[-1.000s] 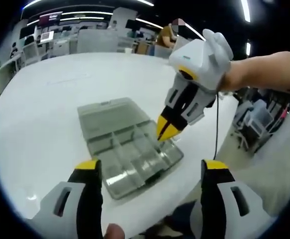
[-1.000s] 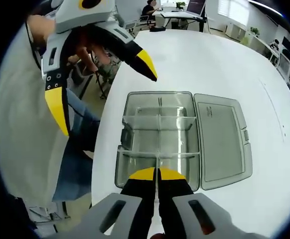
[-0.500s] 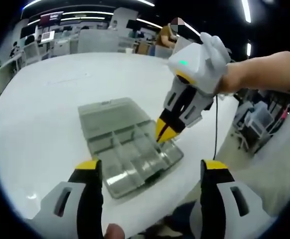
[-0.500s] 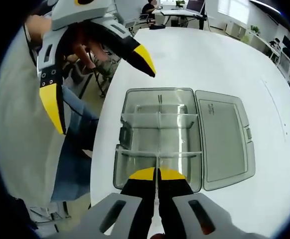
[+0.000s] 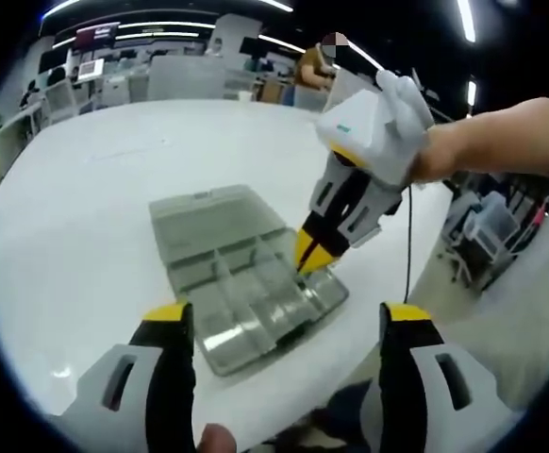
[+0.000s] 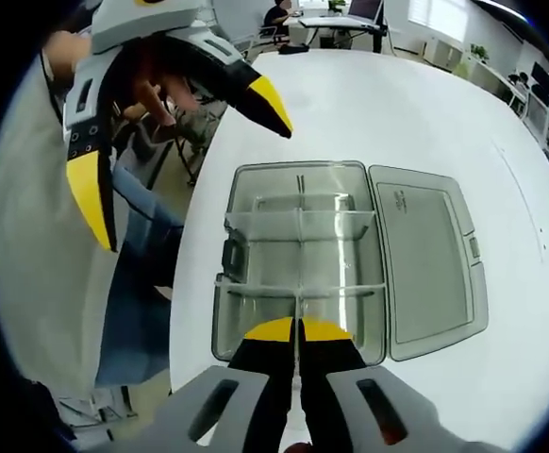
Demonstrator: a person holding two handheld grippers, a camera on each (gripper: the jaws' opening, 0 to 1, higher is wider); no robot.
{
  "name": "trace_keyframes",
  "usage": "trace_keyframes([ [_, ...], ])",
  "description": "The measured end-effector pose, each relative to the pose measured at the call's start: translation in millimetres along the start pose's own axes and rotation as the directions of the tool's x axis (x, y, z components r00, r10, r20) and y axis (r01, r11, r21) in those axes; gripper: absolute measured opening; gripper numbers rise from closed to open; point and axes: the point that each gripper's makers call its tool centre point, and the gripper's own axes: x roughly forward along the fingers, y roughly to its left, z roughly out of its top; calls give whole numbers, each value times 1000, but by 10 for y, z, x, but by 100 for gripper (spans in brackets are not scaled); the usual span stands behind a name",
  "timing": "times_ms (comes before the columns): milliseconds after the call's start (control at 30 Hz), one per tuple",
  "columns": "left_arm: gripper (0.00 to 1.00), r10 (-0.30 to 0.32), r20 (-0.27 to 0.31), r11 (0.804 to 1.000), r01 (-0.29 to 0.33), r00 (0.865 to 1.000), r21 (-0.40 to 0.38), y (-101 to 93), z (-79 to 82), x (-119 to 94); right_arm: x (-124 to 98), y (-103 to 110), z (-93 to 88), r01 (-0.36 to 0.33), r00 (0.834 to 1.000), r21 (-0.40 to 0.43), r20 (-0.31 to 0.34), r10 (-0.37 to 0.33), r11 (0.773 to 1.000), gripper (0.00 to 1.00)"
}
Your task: Insert the divider into the dual guide fixture by aligning both edges with the guide slots and pushing it downward to the bottom, including one-sided entry, uneven engagement, binding, and posture correction.
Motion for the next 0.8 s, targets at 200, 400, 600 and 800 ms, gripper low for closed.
trace_keyframes([
  [200, 78, 0, -3, 1000, 0, 1000, 1, 2, -8, -3, 19, 6, -16, 6, 1000, 16, 1, -6, 1000, 0],
  [400, 78, 0, -7, 1000, 0, 1000, 4, 1, -18, -6, 35, 0, -30, 13, 1000, 34, -1, -13, 999, 0],
  [600, 78, -4, -8, 1000, 4, 1000, 7, -16, -17, 6, 38, 0, -34, 19, 1000, 64, 4, -19, 998, 0],
  [800, 78, -6, -8, 1000, 6, 1000, 7, -21, -22, 8, 35, 4, -26, 23, 1000, 81, 5, -24, 996, 0],
])
